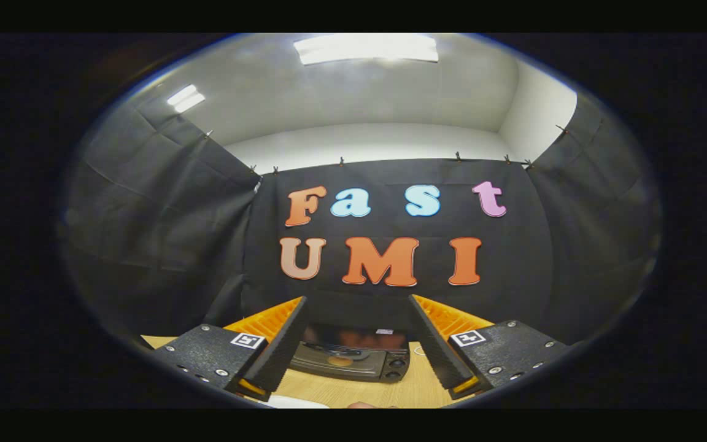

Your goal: Open the toaster oven, put the food inside, and close the toaster oven door.

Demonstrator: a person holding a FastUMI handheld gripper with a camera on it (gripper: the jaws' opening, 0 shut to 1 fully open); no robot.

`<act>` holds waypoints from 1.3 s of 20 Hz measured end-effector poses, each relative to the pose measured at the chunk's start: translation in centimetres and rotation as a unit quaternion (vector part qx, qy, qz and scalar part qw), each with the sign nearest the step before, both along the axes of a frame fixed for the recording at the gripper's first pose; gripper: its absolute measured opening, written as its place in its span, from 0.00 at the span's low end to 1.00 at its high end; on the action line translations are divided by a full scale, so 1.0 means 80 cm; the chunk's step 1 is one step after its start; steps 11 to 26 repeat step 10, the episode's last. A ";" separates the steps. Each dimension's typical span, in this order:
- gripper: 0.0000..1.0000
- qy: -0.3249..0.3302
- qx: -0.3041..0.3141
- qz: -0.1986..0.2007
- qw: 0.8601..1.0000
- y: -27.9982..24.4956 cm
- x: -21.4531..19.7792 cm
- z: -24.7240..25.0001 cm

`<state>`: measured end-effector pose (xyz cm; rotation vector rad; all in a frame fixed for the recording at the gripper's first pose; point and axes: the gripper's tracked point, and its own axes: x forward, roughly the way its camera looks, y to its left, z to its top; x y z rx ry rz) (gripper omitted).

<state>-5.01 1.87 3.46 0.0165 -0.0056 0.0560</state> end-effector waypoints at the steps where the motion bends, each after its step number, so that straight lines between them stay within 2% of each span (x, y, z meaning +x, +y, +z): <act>1: 0.94 -0.003 0.001 0.001 1.000 0.000 0.001 0.002; 10: 0.94 -0.004 0.028 -0.003 1.000 -0.009 0.010 0.001; 26: 0.94 -0.004 0.028 -0.003 1.000 -0.009 0.010 0.001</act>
